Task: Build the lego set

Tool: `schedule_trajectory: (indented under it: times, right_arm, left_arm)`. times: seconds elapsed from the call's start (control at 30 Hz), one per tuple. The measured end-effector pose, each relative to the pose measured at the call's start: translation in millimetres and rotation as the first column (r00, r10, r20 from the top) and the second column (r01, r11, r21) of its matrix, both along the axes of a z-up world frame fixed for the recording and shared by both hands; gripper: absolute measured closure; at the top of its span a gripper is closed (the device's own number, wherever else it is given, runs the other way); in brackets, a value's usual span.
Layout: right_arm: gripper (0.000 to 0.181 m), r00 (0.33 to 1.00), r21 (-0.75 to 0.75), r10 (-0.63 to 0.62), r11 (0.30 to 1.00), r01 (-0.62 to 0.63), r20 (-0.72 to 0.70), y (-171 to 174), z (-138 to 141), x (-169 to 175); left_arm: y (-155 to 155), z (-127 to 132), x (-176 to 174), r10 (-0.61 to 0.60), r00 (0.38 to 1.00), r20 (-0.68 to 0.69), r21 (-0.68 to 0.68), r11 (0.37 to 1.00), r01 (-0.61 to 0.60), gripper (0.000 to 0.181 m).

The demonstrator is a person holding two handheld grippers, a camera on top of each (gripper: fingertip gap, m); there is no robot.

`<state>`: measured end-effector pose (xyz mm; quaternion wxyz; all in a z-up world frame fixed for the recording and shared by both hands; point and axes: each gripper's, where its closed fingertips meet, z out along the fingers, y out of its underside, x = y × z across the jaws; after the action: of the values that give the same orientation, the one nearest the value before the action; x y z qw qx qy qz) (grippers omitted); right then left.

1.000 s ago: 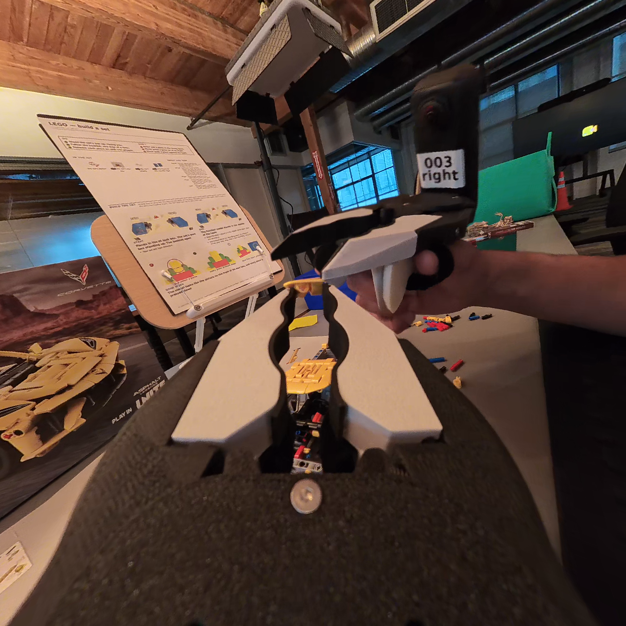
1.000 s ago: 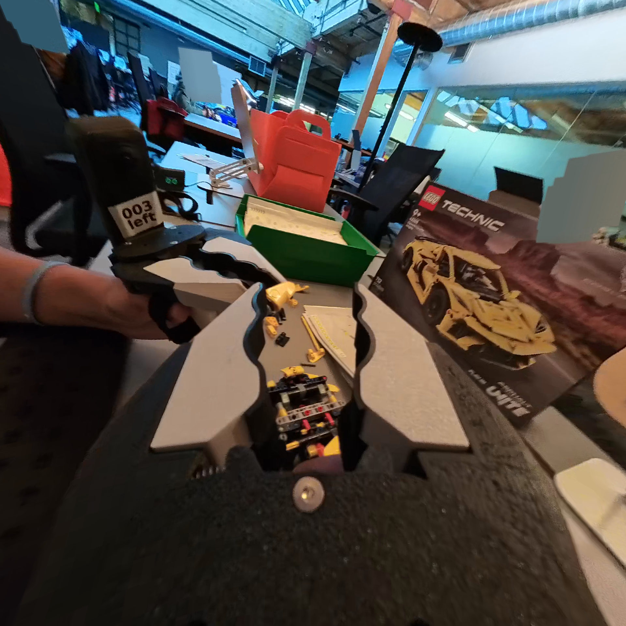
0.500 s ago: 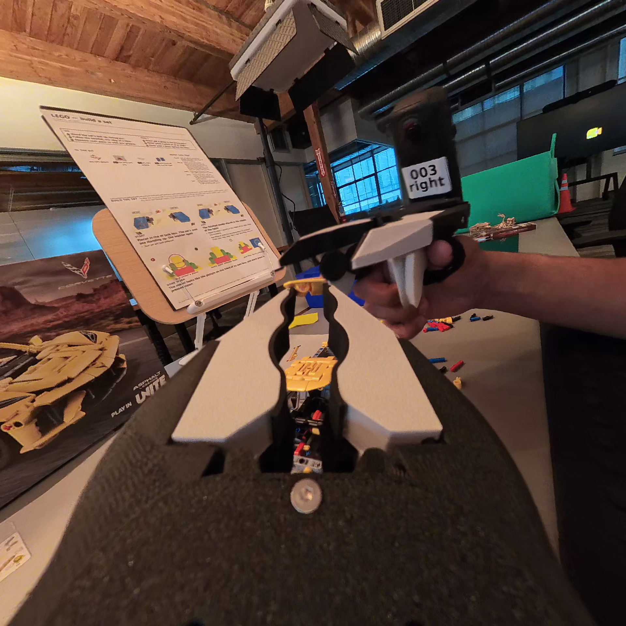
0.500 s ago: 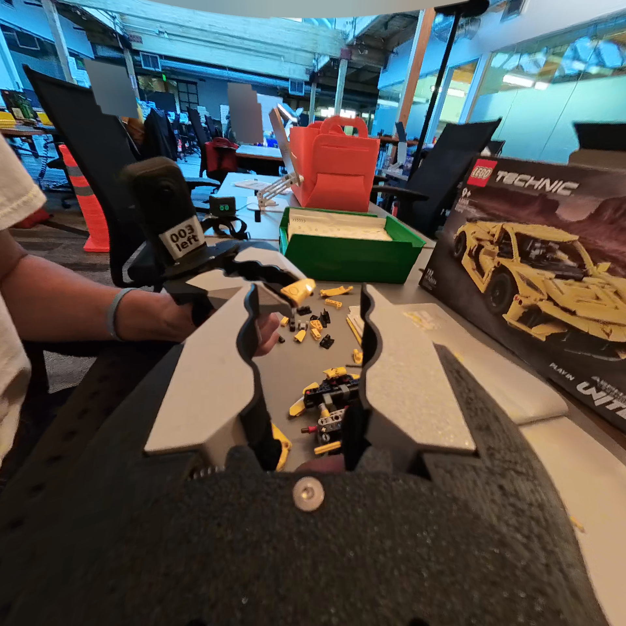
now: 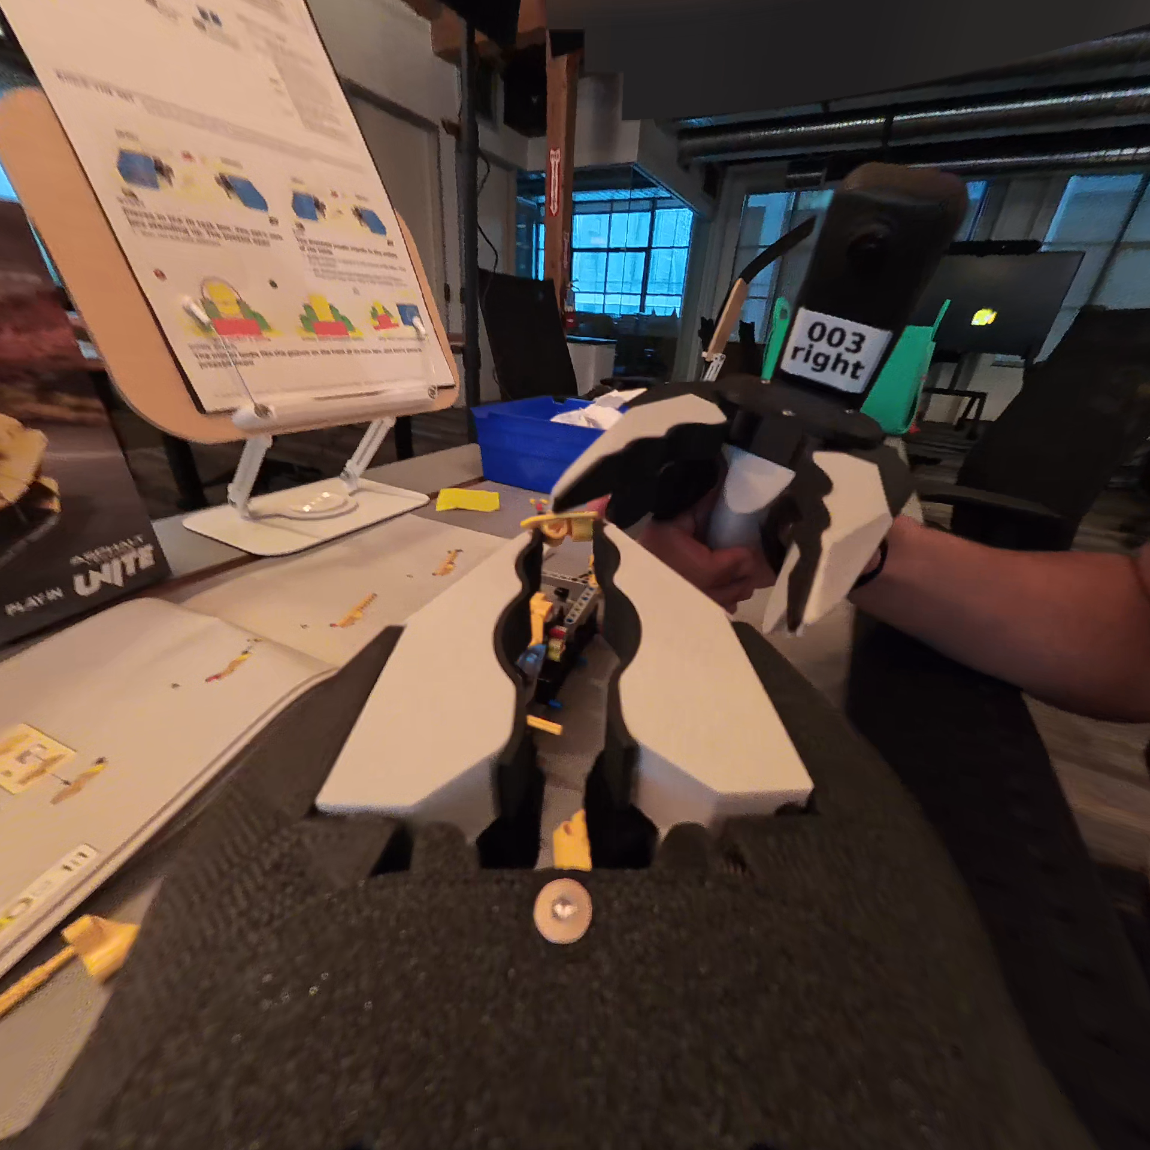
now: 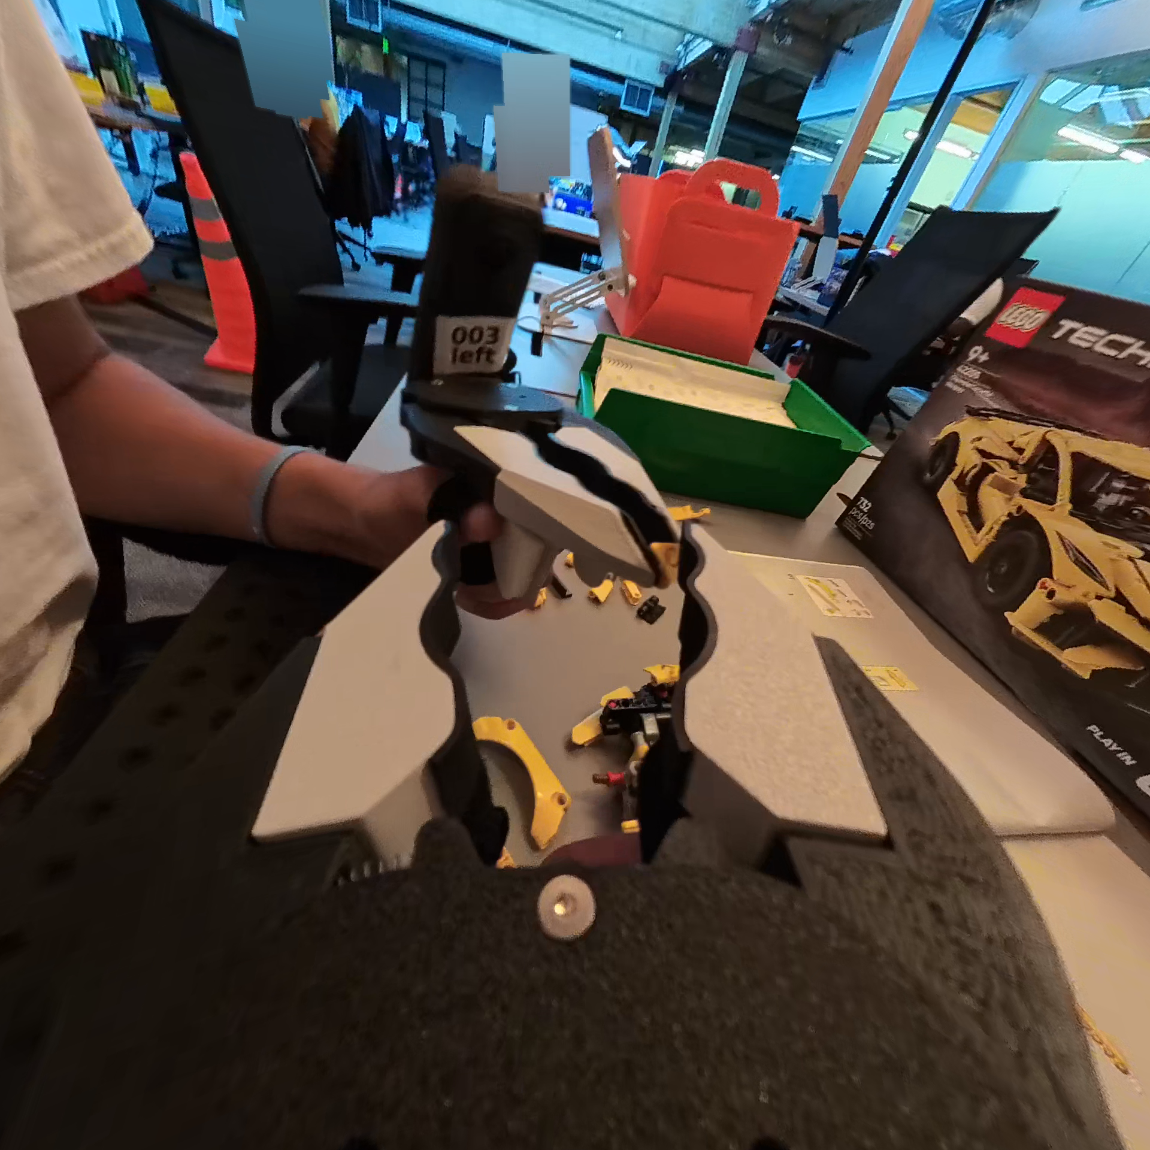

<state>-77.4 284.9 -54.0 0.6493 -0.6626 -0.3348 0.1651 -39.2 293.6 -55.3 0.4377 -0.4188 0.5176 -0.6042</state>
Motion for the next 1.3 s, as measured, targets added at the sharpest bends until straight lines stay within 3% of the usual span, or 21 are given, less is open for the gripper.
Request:
schedule_trajectory:
  times: [0.1,0.2,0.5,0.7,0.97,1.07,1.3]
  right_arm:
    - [0.109,0.999,0.01,-0.002,1.0,0.001,0.049,0,-5,-4]
    - [0.122,0.999,0.026,0.054,0.998,-0.054,-0.005,-9,4,-8]
    - [0.103,0.998,0.055,-0.027,0.998,0.024,0.057,2,-3,-3]
    - [0.114,0.995,0.088,-0.03,0.996,0.022,0.092,-1,0,-4]
    - [0.104,0.989,0.078,-0.05,0.996,0.039,0.136,3,-9,-6]
    - [0.113,0.995,0.084,-0.027,0.996,0.018,0.1,-1,-2,-6]
    - [0.108,0.99,0.076,-0.045,0.997,0.035,0.131,3,-9,-5]
  left_arm:
    - [1,-2,0,-0.043,0.999,-0.031,-0.075,0.996,0.041,0.165]
    - [4,1,-1,-0.037,0.999,-0.017,-0.096,0.995,0.035,0.166]
    - [7,6,-5,-0.062,0.998,0.007,-0.152,0.986,0.063,0.165]
    - [8,3,-3,-0.07,0.997,-0.014,-0.161,0.985,0.067,0.165]
    - [6,0,-2,-0.077,0.996,-0.033,-0.16,0.985,0.071,0.165]
    - [6,-1,-1,-0.076,0.996,-0.038,-0.157,0.985,0.069,0.165]
    - [6,-3,-1,-0.082,0.996,-0.046,-0.161,0.984,0.073,0.166]
